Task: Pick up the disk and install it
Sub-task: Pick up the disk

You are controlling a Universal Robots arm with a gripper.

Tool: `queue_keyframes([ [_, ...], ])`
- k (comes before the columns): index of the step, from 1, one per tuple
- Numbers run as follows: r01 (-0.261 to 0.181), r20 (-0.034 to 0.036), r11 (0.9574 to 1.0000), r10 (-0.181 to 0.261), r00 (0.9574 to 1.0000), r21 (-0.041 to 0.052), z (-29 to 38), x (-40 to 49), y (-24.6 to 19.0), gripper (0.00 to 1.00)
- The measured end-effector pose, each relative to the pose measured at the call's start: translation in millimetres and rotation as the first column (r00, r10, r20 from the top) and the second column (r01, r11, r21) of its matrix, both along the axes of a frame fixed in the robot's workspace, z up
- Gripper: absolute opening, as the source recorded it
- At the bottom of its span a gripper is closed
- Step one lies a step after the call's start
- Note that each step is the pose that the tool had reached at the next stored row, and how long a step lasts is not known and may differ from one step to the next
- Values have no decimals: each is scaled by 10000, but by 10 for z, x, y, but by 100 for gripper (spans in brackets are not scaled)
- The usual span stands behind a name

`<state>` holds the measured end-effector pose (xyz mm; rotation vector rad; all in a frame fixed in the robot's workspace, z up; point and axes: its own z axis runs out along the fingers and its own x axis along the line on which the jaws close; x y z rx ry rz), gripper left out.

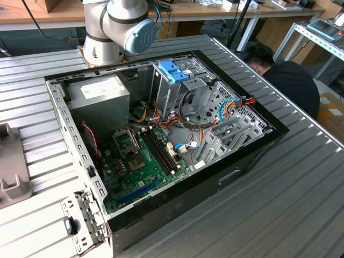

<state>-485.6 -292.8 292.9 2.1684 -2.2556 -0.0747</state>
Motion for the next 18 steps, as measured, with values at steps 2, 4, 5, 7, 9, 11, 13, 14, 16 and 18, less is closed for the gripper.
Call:
queue_keyframes([
  [2, 0, 0, 10000, 0, 10000, 0, -1, 0, 0, 37],
  [4, 0, 0, 10000, 0, 10000, 0, -1, 0, 0, 37],
  [5, 0, 1, 10000, 0, 10000, 0, -1, 0, 0, 37],
  [7, 0, 5, 10000, 0, 10000, 1, 4, 0, 0, 37],
  [9, 0, 3, 10000, 0, 10000, 0, 34, 0, 0, 37],
  [11, 0, 1, 10000, 0, 10000, 0, 52, 0, 0, 37],
  [13, 0, 2, 10000, 0, 10000, 1, 60, 0, 0, 37],
  [14, 0, 1, 10000, 0, 10000, 0, 66, 0, 0, 37],
  [16, 0, 1, 10000, 0, 10000, 0, 77, 0, 0, 37],
  [18, 0, 3, 10000, 0, 10000, 1, 84, 0, 0, 37],
])
